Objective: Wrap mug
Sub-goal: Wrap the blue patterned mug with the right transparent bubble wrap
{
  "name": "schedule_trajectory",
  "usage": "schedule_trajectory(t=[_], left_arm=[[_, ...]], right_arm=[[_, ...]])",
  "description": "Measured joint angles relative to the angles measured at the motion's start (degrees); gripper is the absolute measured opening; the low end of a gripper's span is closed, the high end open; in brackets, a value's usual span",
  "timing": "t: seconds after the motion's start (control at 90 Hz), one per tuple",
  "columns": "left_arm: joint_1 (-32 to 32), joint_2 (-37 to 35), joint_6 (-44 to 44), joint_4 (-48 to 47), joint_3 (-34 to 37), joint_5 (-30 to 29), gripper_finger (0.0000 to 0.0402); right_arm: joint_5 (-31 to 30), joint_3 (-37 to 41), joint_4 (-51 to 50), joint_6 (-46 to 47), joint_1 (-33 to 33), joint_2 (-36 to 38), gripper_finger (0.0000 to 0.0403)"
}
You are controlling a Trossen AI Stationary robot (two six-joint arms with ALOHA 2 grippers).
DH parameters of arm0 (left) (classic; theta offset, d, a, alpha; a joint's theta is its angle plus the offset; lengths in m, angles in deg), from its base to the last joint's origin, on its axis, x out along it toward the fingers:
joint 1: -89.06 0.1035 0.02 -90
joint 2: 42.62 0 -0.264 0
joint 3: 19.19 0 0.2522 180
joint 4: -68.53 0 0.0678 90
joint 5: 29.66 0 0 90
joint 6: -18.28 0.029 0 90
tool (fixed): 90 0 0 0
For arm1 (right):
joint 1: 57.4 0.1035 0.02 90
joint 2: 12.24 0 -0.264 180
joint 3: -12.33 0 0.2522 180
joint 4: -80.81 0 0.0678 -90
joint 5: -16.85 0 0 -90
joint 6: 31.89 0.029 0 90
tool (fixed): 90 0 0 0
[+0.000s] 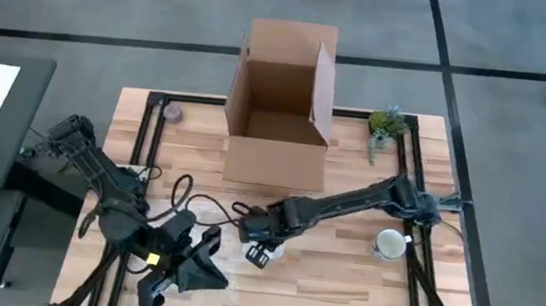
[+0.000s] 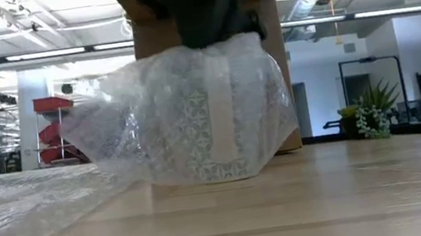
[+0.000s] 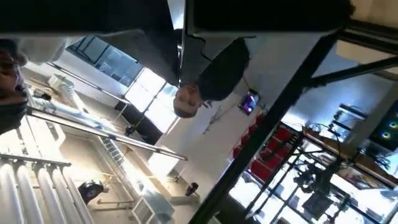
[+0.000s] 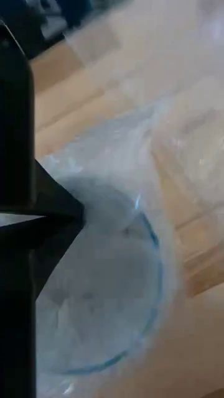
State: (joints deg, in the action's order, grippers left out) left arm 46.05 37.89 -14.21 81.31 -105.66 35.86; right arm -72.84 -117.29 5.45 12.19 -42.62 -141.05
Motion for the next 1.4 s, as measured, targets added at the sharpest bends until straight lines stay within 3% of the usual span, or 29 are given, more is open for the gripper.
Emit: schedule_trajectory(t=[0.178,0.411,0.7,0.944,1.4], left_arm=[[0.0,0.0,-3.1,3.4,0.0,-0.6,0.0],[-0.6,-1.1,-5.7,5.5,0.0,6.2,0.0],[-0.8,-1.1,-3.1,4.8,0.0,14.0,0.0],[0.1,-2.3,0.6,4.3,0.0,15.8,0.0],[2.0,-11.3,13.6,4.5,0.0,14.5,0.0]], right_arm=[[0.2,-0.1,-0.6,0.5,-0.4,-2.3,0.0],[-0.3,0.2,-1.0,1.9,-0.4,-0.9,0.0],[-0.7,-2.1,-3.1,8.9,0.1,5.8,0.0],[-0.4,-2.5,-2.7,17.3,0.8,7.9,0.0],[-1.7,-1.2,-5.3,16.5,0.1,-3.2,0.0]])
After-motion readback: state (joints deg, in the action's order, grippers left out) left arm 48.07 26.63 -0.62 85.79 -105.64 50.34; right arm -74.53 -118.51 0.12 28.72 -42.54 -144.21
